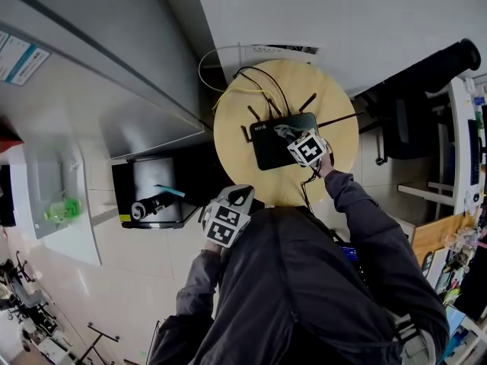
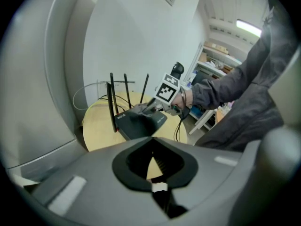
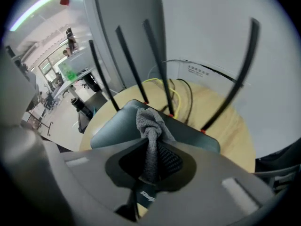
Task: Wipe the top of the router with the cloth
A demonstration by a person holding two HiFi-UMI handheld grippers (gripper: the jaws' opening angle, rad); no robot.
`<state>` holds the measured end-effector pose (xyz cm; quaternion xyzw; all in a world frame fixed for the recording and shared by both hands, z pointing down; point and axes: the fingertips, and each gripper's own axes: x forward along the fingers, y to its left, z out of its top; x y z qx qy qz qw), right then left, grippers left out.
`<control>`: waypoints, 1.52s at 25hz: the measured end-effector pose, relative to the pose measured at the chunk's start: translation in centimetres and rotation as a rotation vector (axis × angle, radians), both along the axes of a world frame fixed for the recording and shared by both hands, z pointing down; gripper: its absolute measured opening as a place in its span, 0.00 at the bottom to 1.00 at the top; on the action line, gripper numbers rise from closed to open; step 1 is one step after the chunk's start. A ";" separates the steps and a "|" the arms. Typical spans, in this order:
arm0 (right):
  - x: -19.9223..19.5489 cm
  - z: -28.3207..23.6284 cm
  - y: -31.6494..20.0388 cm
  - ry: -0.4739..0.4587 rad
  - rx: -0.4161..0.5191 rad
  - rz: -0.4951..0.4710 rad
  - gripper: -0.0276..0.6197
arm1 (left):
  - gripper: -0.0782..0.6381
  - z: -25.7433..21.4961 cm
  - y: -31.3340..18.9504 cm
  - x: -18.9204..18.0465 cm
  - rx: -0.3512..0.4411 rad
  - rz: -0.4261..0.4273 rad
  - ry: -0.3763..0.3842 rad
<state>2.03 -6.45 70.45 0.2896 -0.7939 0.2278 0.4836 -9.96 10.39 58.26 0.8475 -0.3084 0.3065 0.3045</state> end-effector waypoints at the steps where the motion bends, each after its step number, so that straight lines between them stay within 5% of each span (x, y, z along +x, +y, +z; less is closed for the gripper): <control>1: -1.9 -0.2 0.8 -0.022 -0.007 -0.039 0.10 | 0.11 0.1 0.1 -0.1 0.001 0.001 0.000; 7: -9.2 0.3 4.6 -0.030 -0.024 -0.188 0.10 | 0.11 -0.1 0.2 -0.7 0.003 -0.007 0.002; 16: -10.2 1.1 5.4 0.059 0.025 -0.346 0.10 | 0.11 0.3 0.7 -1.1 -0.003 -0.032 0.004; 38: 3.0 2.1 2.9 0.088 -0.043 -0.136 0.10 | 0.11 0.0 -0.8 2.4 0.003 0.022 -0.007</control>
